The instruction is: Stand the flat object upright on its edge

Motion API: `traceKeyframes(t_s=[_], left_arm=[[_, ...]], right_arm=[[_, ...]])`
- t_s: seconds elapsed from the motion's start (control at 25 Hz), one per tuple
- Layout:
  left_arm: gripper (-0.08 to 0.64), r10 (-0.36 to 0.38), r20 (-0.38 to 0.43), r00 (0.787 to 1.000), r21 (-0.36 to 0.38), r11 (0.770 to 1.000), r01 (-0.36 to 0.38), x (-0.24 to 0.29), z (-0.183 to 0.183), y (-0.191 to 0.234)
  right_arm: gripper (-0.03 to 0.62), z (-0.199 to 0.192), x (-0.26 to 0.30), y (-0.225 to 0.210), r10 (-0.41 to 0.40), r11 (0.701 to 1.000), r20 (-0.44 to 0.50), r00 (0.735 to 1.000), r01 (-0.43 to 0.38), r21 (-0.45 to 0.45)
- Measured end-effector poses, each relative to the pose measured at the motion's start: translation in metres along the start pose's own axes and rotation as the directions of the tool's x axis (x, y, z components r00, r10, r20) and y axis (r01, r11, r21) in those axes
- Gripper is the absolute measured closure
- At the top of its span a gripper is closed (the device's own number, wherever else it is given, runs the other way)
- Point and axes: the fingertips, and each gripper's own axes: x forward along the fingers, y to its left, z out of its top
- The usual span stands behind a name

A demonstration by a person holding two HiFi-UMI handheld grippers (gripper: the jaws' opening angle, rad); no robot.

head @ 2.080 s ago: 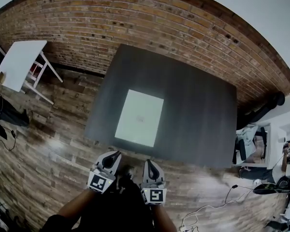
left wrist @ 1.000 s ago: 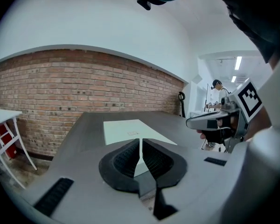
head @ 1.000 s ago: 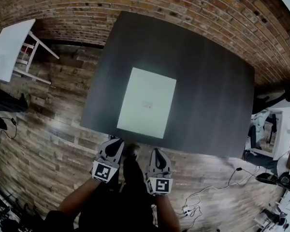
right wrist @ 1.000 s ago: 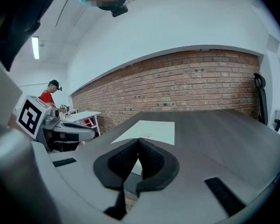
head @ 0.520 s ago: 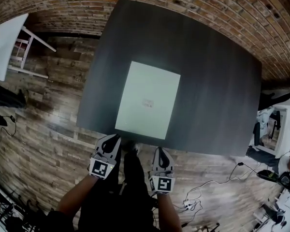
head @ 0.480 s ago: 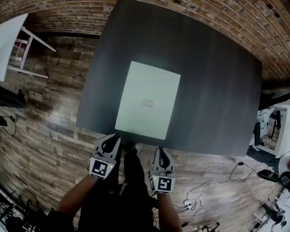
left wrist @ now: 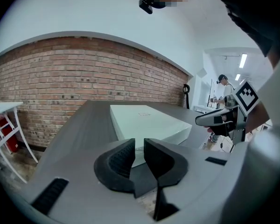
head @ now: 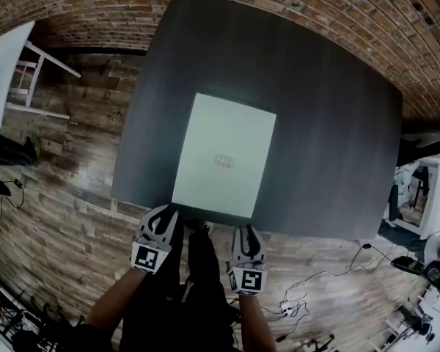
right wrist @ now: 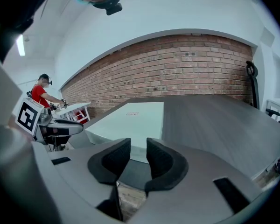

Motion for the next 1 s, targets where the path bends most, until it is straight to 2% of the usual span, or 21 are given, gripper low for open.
traceKeyframes(t_s=[0.04,0.08,0.2,0.48,0.72,1.0], left_arm=[[0.512,0.005,-0.01,1.0,-0.003,1.0,-0.005,0.001,-0.004,0.002],[0.511,0.005,-0.019,1.0,-0.006,1.0,-0.005,0.002,-0.008,0.004],[0.402,-0.024,-0.045,0.999,-0.024,0.999,0.023,0.006,-0.018,0.004],[0.368,-0.047,-0.088,0.995,-0.033,0.998,0.044,0.012,-0.043,0.005],[0.364,-0.057,-0.101,0.993,-0.046,0.998,0.053,0.02,-0.047,0.003],[0.364,-0.056,-0.095,0.994,-0.036,0.998,0.053,0.025,-0.048,0.002]], right_arm=[[0.464,-0.003,0.002,-0.001,0.0,1.0,-0.004,1.0,0.0,-0.001],[0.454,-0.005,0.004,-0.002,0.001,1.0,-0.009,1.0,-0.001,-0.003],[0.431,-0.012,0.008,-0.006,-0.004,1.0,-0.027,1.0,0.004,-0.001],[0.365,-0.037,0.021,-0.009,0.031,0.999,-0.087,0.996,-0.03,0.016],[0.354,-0.049,0.029,-0.011,0.034,0.999,-0.107,0.994,-0.035,-0.008],[0.354,-0.047,0.036,-0.01,0.052,0.999,-0.082,0.995,-0.053,-0.013]])
